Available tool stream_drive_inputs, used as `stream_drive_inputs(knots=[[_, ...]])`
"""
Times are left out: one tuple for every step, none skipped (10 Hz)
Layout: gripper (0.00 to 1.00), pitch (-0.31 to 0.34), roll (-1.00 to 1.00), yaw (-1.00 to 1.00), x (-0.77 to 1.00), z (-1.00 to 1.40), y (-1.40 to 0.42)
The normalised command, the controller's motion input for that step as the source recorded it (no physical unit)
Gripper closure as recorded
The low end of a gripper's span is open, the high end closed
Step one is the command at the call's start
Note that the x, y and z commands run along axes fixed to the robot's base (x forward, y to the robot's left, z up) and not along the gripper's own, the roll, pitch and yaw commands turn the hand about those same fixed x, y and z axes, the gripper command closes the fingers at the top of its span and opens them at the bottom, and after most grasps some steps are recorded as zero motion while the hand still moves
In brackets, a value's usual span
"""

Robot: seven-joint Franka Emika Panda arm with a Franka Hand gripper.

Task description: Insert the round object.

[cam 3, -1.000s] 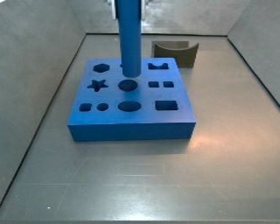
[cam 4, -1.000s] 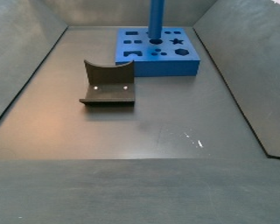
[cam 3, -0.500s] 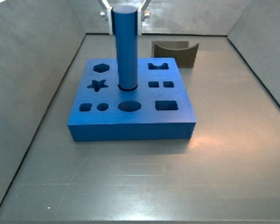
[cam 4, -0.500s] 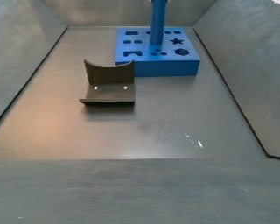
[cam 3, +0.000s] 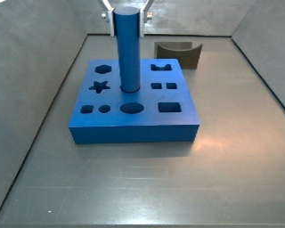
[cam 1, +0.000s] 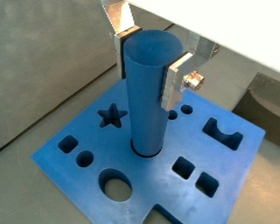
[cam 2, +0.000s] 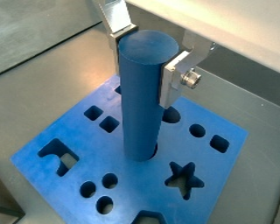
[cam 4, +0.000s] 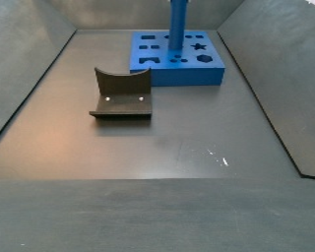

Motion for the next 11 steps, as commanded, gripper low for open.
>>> stream_drive_inputs(knots=[[1.00,-0.066,-0.13,0.00,0.00,-0.29,-0.15],[1.00,-0.067,-0.13,-0.02,0.00,-0.36,-0.01],[1.00,-0.033,-0.08,-0.02,0.03,-0.37,0.00],[1.00,-0.006,-0.04,-0.01,0.02,-0.32,0.00],[1.00,0.000,-0.03,0.00,0.02,-0.25,0.00],[1.00,0.000,-0.03,0.00,0.00,-0.27,0.03],[1.00,0.000,-0.04,-0.01,0.00,-0.29,0.05],[1.00,0.000,-0.02,0.00,0.07,-0.26,0.07],[1.00,0.000,-0.04,-0.03,0.07,-0.17,0.03],[1.00,0.000,-0.09,-0.04,0.02,0.00,0.09],[1.00,0.000,0.00,0.00,0.00,0.00,0.00]])
